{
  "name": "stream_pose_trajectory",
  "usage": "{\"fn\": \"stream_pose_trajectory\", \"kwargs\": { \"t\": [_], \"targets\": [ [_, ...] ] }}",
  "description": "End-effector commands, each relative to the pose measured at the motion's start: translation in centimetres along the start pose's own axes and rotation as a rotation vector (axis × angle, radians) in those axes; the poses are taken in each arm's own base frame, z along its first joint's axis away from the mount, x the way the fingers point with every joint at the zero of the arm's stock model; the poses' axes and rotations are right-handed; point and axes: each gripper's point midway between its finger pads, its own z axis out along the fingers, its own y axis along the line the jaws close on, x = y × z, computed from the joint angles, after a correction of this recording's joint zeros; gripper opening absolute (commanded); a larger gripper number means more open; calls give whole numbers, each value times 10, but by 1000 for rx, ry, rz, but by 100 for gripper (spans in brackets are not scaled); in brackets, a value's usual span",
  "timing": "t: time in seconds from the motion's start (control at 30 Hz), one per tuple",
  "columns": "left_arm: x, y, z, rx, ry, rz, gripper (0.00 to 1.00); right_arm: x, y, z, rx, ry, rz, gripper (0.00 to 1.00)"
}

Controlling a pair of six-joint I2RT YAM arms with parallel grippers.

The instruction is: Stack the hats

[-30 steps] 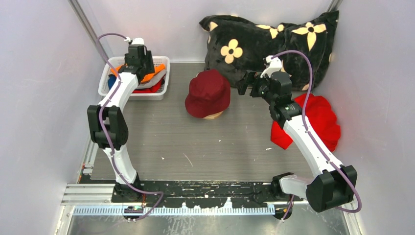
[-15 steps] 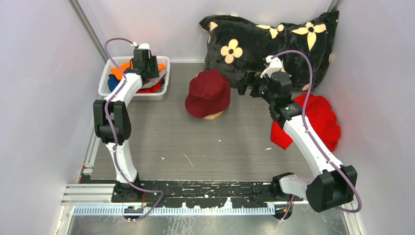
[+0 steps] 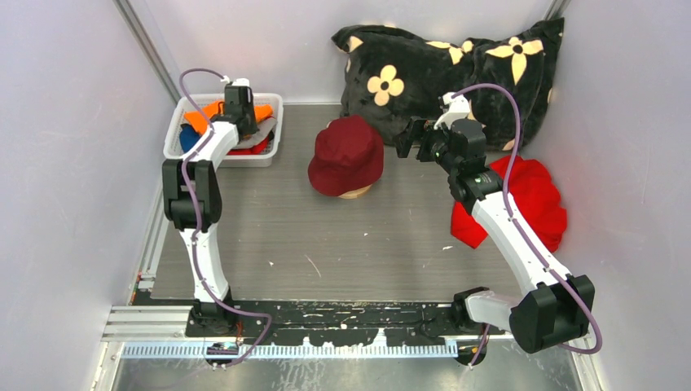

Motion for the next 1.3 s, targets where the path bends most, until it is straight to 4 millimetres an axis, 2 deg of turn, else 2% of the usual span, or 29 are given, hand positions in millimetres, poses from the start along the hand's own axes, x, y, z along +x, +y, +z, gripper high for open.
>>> {"fn": "stream_pose_trajectory", "kwargs": {
  "t": [0.0, 0.13, 0.23, 0.37, 0.4, 0.5, 0.7, 0.83, 0.93, 1.0, 1.1, 1.27],
  "targets": [
    [-50, 6, -19, 1, -121, -17, 1, -25, 3, -3, -2, -73, -23, 100],
    [-76, 1, -47, 40, -186, -22, 0, -24, 4, -3, -8, -74, -20, 100],
    [-99, -12, -80, 88, -250, -8, 0, -24, 4, -4, -11, -76, -19, 100],
    [-135, -40, -144, 145, -369, 52, 0, -25, 6, -6, -18, -80, -19, 100],
    [-144, -53, -164, 174, -404, 70, 0, -26, 6, -7, -20, -84, -19, 100],
    [-173, -75, -225, 270, -496, 68, 0, -26, 9, -8, -32, -88, -15, 100],
    [-201, -104, -325, 554, -564, -88, 0, -32, 13, -15, -52, -115, -17, 100],
    [-204, -115, -383, 717, -592, -159, 0, -35, 18, -20, -83, -150, -21, 100],
    [-199, -127, -420, 863, -580, -200, 0, -41, 28, -27, -132, -187, -22, 100],
    [-192, -137, -438, 960, -556, -214, 0, -45, 36, -33, -178, -214, -19, 100],
    [-176, -154, -454, 1056, -499, -210, 0, -50, 50, -41, -249, -244, -11, 100],
    [-148, -176, -455, 1110, -415, -189, 0, -57, 70, -46, -360, -267, 24, 100]
  ]
}}
